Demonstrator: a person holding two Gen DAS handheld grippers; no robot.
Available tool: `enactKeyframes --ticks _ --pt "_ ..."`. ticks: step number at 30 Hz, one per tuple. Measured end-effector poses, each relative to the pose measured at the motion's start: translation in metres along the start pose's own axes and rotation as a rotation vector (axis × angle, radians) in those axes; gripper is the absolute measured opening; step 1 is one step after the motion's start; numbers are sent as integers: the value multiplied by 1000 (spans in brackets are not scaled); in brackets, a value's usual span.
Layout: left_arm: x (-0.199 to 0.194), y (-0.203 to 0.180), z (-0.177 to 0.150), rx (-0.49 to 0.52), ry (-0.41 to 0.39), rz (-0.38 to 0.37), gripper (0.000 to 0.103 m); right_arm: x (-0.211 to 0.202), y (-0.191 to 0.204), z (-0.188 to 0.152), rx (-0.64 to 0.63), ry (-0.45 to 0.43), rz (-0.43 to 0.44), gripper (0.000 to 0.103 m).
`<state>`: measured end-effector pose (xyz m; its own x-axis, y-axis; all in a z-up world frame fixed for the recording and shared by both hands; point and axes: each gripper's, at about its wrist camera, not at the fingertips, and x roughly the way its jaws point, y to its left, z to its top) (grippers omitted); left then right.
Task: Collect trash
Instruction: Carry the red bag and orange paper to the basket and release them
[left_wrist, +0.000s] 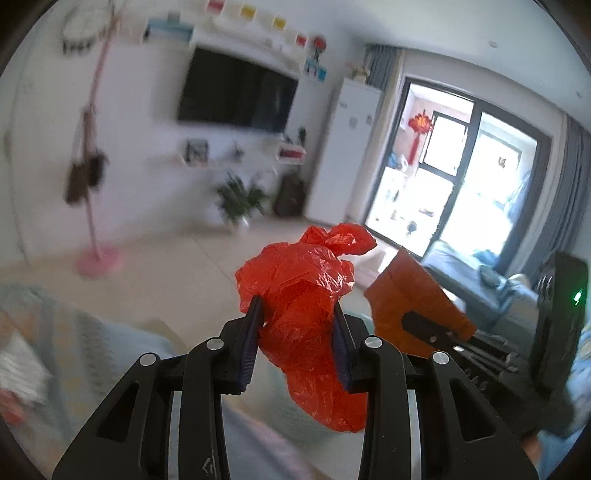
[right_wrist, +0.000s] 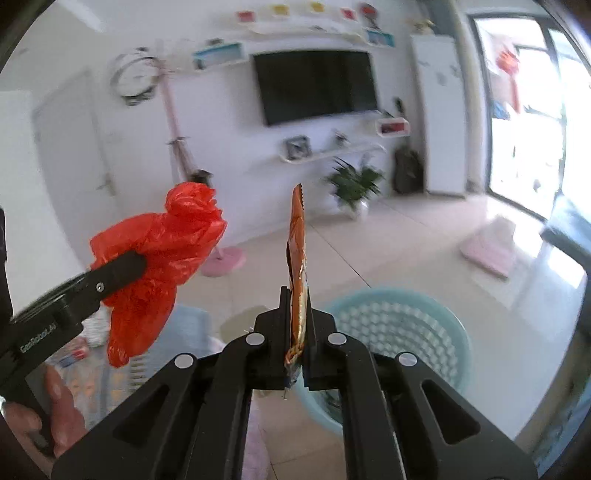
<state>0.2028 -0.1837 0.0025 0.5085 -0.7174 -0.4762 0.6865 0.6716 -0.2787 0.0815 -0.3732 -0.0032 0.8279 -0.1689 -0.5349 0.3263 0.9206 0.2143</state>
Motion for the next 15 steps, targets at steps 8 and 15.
enactKeyframes --ticks 8,15 --pt "84 1 -38 -38 178 -31 33 65 -69 -28 119 146 -137 3" --pt "112 -1 -43 1 219 2 59 106 -100 -50 207 247 -149 7"
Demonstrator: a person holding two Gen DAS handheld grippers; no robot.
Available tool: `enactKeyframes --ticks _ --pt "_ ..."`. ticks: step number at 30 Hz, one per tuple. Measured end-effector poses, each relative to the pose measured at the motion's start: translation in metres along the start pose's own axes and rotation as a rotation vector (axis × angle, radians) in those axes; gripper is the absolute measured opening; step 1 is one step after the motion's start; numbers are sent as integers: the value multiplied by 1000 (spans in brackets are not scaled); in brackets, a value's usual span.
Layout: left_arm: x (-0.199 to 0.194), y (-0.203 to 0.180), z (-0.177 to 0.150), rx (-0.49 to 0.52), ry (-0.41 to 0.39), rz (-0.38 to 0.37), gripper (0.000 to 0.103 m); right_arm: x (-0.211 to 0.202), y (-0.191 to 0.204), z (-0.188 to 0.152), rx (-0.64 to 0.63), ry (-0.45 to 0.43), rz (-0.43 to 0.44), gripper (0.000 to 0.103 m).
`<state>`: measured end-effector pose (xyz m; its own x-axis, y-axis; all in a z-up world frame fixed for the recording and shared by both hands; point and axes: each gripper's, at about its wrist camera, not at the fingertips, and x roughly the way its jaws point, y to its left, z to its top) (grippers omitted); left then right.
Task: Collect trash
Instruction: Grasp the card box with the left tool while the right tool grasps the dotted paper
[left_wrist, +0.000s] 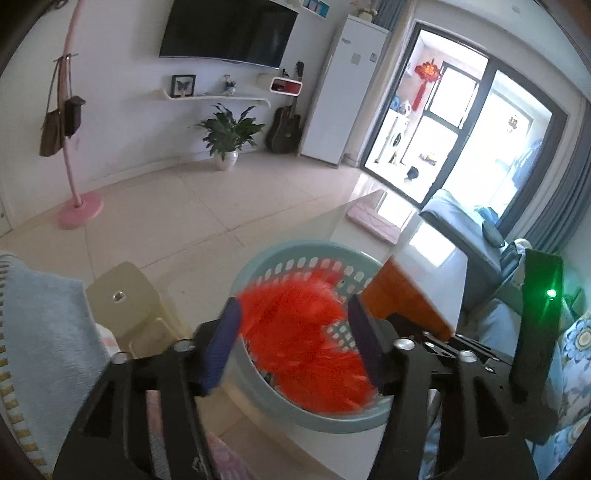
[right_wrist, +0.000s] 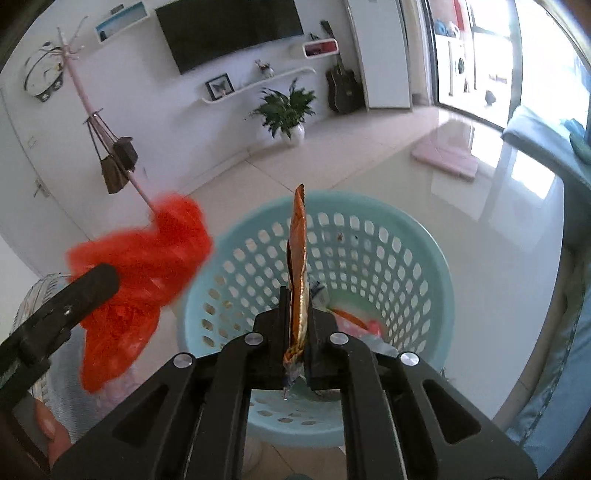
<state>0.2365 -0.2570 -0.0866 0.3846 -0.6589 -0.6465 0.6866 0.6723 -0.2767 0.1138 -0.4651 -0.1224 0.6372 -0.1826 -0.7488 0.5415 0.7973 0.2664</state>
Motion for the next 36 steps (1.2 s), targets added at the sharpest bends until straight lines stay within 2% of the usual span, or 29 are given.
enactKeyframes --ticks 3,5,6,7,11,13,19,23,25,29,32,35,36 --pt "-11 4 1 -17 -13 -12 62 4 -8 0 21 10 17 13" --pt "-22 8 4 -33 -41 -21 67 -1 -13 -1 19 -5 1 26" --pt "-28 8 3 -34 -58 -17 68 -4 -13 -2 12 -19 -2 37" --pt "-32 7 3 -33 -74 -8 68 -10 -11 -2 3 -41 3 44" --pt "-63 8 4 -39 -126 4 68 -40 11 -6 -42 -110 76 44" --pt "-91 11 1 -39 -172 11 68 -55 23 -4 -67 -139 104 44" --pt "-179 39 -11 -72 -304 94 68 -104 101 -9 -209 -228 209 47" --pt "-234 75 -23 -117 -367 183 71 -117 164 -23 -318 -228 295 47" --pt "-259 99 -34 -151 -389 252 71 -117 192 -32 -364 -217 318 47" --pt "-296 154 -57 -213 -392 378 77 -107 252 -59 -449 -171 377 47" --pt "-309 197 -67 -248 -352 447 79 -94 287 -79 -497 -132 403 47" --pt "-311 238 -76 -285 -279 456 79 -79 314 -93 -533 -101 415 47" --pt "-310 252 -76 -308 -248 431 79 -74 322 -96 -538 -90 417 47"
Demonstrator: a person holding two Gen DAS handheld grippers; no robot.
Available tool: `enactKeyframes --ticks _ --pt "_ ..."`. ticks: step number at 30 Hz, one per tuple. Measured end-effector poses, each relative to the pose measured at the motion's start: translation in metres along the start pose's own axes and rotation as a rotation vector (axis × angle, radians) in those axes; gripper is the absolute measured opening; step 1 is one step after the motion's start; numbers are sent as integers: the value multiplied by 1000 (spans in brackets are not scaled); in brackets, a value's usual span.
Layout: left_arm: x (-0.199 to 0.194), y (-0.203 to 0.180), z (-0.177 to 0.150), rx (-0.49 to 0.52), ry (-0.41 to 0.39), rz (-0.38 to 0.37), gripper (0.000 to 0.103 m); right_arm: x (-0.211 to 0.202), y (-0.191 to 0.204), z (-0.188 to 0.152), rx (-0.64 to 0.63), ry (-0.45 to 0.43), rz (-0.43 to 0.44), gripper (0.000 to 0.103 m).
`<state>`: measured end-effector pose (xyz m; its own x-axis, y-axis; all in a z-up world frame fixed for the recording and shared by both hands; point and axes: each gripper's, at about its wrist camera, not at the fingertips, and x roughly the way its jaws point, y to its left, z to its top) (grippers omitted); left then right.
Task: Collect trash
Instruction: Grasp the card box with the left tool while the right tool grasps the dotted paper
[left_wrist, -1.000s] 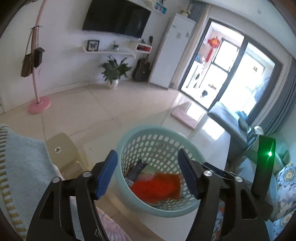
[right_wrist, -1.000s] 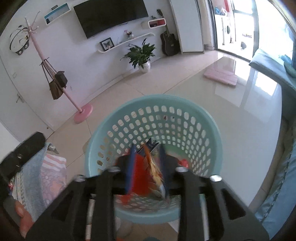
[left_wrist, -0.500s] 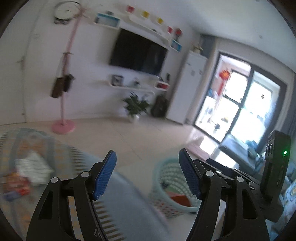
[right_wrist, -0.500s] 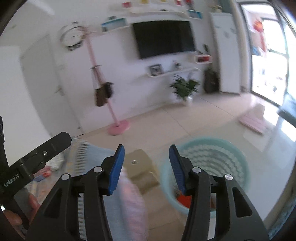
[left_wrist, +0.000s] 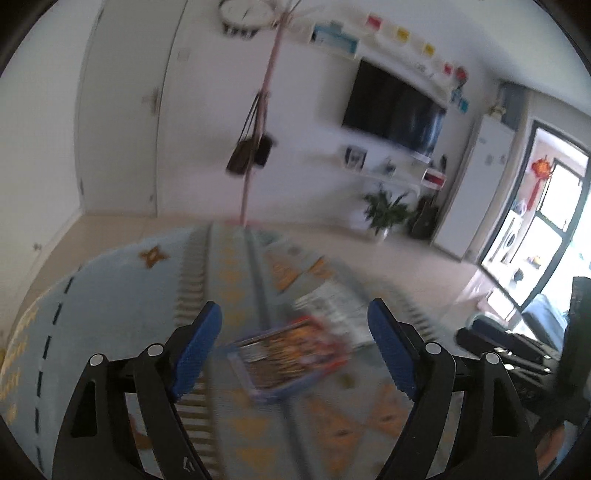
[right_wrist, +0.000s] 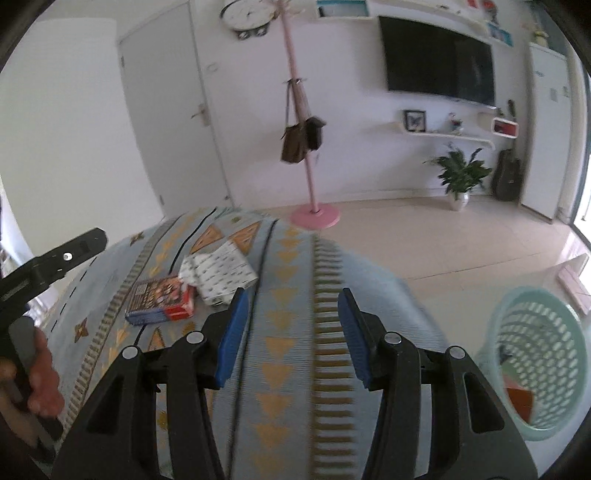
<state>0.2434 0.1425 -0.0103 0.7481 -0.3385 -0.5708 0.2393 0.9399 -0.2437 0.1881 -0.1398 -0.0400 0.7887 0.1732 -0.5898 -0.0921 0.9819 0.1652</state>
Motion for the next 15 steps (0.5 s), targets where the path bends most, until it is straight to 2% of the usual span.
enactKeyframes --ticks 5,9,15 --pt "33 38 -2 -121 101 -87 79 26 14 -10 -11 45 -21 47" --pt "52 38 -3 -126 158 -142 77 24 14 -12 -19 33 -33 47" --pt "47 20 -17 -79 246 -254 74 25 -2 -12 30 30 -33 47"
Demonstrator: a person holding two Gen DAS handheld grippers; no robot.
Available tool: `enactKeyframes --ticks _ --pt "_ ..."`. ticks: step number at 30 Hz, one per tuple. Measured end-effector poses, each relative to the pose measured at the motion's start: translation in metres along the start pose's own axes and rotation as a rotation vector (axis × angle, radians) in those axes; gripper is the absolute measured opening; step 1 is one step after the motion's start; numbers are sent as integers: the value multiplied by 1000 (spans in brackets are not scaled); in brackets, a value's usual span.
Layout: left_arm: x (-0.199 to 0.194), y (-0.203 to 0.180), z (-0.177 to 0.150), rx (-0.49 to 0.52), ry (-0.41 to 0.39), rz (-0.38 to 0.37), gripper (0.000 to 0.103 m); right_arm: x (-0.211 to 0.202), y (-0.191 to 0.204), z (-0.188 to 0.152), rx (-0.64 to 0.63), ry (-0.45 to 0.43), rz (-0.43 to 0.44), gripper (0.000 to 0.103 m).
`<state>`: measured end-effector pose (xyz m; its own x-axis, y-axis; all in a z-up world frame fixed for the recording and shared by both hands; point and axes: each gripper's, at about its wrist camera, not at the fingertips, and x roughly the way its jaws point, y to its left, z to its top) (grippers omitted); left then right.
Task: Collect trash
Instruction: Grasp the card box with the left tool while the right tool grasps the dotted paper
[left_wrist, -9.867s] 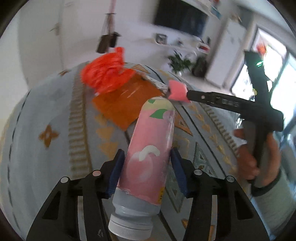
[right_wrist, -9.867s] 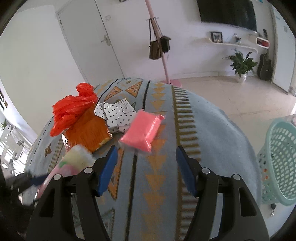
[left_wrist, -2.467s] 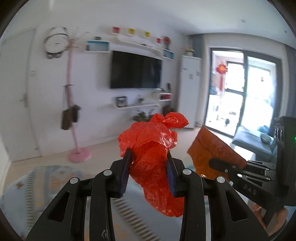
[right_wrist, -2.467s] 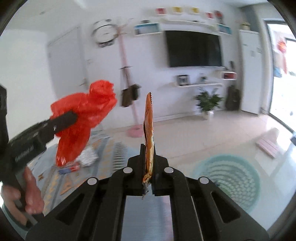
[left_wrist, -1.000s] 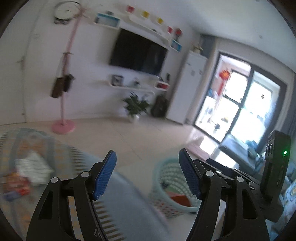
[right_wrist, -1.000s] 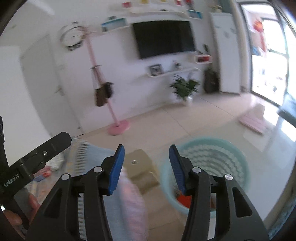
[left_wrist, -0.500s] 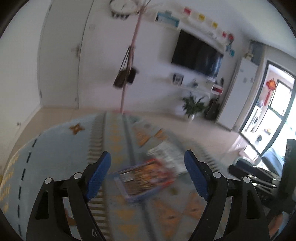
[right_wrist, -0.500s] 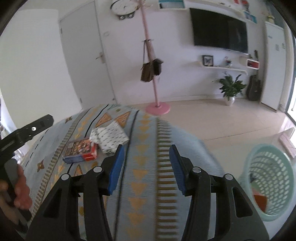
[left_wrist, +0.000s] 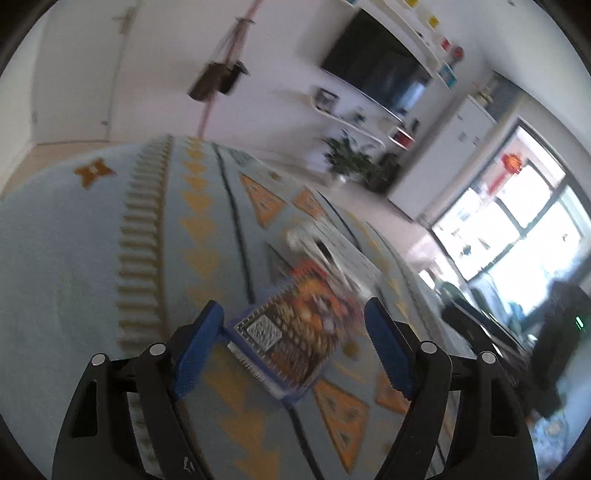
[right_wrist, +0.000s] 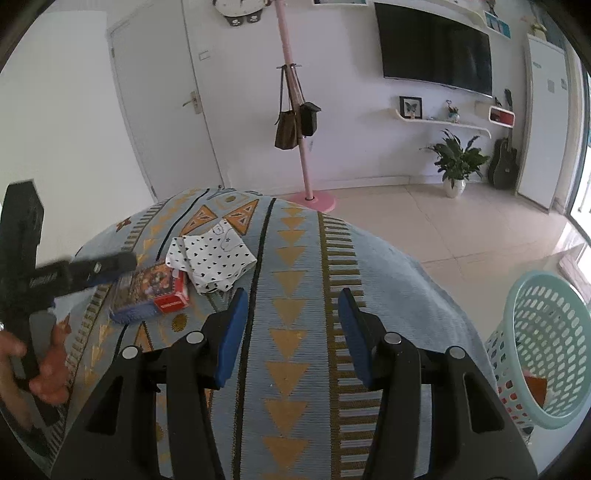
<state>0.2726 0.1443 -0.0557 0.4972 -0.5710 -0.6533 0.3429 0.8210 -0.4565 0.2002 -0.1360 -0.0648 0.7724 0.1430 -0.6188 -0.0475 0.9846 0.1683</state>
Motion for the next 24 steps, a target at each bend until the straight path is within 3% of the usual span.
enactKeyframes --ticks 2,4,9,12,16,19,20,24 --pt "-3 -11 -12 23 47 -60 74 0 -3 0 8 0 10 47" --pt "-4 -23 -22 64 79 -71 74 0 -3 -1 12 1 19 49" --pt "8 -44 -22 184 49 148 78 1 2 -1 -8 2 20 54" --pt "24 -45 -18 192 75 215 78 2 5 -2 -32 11 36 57" --pt "34 -46 -15 200 71 252 74 2 10 0 -46 4 24 66" --pt "36 -49 -12 216 74 293 66 4 16 5 -81 15 41 68" --pt "37 -52 -12 214 72 285 59 5 20 9 -101 22 45 68" --pt "23 -40 -15 170 55 321 58 9 28 27 -119 46 100 69"
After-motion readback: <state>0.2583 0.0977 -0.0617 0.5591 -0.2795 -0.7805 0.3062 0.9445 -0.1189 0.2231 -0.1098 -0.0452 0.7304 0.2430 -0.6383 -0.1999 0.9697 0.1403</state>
